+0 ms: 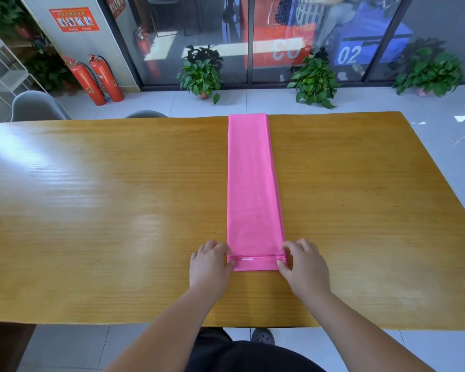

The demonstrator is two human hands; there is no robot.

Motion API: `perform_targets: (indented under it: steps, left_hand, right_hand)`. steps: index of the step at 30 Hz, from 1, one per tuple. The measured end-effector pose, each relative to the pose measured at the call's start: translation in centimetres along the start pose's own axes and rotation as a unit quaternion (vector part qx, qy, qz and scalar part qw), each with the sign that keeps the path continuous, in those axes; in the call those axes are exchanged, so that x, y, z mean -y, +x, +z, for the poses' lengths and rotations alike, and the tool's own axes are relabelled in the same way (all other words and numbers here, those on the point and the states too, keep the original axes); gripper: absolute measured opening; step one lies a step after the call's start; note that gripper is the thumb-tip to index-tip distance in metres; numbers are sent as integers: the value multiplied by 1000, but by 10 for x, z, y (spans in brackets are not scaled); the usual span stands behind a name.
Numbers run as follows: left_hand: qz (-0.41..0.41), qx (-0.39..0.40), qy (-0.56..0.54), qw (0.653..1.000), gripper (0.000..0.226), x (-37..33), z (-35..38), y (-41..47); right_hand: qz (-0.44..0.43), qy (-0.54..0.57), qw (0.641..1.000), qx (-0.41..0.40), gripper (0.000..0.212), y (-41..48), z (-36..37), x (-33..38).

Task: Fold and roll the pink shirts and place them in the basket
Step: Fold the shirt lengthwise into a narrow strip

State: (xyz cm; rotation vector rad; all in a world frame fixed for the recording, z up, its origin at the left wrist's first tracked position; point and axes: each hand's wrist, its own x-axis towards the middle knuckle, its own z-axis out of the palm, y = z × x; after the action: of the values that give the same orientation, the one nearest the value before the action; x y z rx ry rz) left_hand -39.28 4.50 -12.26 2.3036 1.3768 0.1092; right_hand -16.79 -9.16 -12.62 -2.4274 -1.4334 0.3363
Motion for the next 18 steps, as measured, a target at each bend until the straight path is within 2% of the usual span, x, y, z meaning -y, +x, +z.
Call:
perform_targets:
  steps: [2,4,6,9,12,15,18]
  left_hand:
    - [78,-23,72,994,25,1,4,-1]
    - [193,-33,158,968,36,7,13,-6]
    - [244,-48,183,951,41,13,19,-12]
    - [256,-76,160,950,44,23,23,-22]
    - [259,-84,139,952,29,27,20,-30]
    - [229,-79,119,963,28,26,21,-28]
    - [175,-77,90,977,24,22,22,-19]
  right_hand:
    - [-72,-72,994,-35,27,2,6,1]
    - [-170,-134,974,-61,26,1,10,-3]
    - [-223,-165,957,-85,24,-4,13,-9]
    - [-253,-179,945,-106,32,-17,20,-24]
    - [-259,-177,944,-99,34,-24,25,-35]
    - [-236,-153,956,-84,32,-21,25,-36]
    - [-196,-123,971,-54,46,-14,25,-34]
